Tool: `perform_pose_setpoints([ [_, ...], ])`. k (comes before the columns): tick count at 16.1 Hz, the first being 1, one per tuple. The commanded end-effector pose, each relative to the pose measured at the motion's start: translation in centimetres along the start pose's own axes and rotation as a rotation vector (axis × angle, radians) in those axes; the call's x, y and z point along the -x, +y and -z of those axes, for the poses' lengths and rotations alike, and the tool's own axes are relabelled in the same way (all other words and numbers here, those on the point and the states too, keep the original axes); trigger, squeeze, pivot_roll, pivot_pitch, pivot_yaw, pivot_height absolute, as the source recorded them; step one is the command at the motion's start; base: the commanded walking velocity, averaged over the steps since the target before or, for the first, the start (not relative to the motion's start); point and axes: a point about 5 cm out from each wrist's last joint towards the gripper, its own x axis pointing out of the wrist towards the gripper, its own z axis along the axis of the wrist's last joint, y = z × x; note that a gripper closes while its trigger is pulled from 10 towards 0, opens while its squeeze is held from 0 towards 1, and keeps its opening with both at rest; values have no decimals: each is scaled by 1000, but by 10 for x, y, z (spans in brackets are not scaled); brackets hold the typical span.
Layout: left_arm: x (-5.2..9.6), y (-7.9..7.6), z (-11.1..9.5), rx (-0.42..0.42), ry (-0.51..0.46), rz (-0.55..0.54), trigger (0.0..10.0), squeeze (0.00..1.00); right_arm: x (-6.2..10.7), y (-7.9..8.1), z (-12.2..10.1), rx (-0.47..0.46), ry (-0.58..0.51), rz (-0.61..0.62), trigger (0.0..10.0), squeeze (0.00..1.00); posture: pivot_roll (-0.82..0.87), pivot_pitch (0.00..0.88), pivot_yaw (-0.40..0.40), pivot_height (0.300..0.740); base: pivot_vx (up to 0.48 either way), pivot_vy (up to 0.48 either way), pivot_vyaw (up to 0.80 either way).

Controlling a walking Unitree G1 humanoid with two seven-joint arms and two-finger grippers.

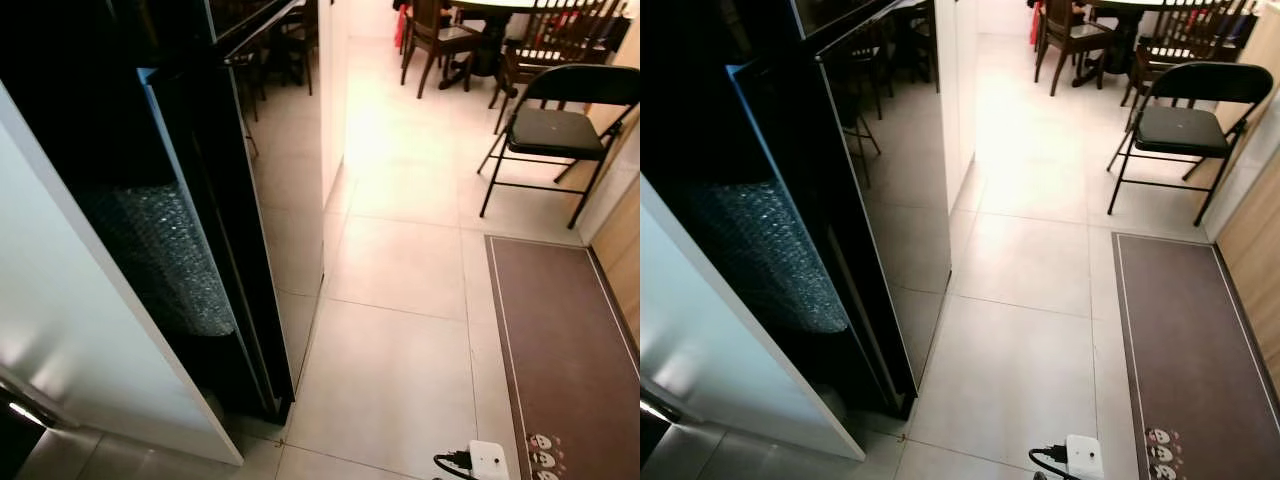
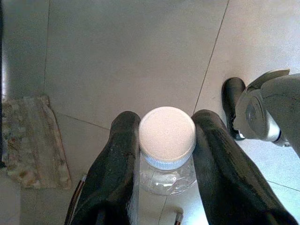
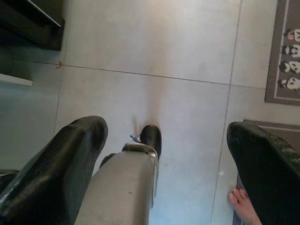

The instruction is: Restocking fridge

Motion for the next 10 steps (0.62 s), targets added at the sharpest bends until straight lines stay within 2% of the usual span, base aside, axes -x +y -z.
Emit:
perform_pose_setpoints([
  [1,0,0,1,-5,-3,6,10000,0,0,0,2,-14,3,7,10000,0,25,0,33,740,0,244,0],
  [10,0,-1,-2,44,-9,4,10000,0,0,-2,-4,-8,-8,13,10000,0,44,0,11,740,0,251,0],
])
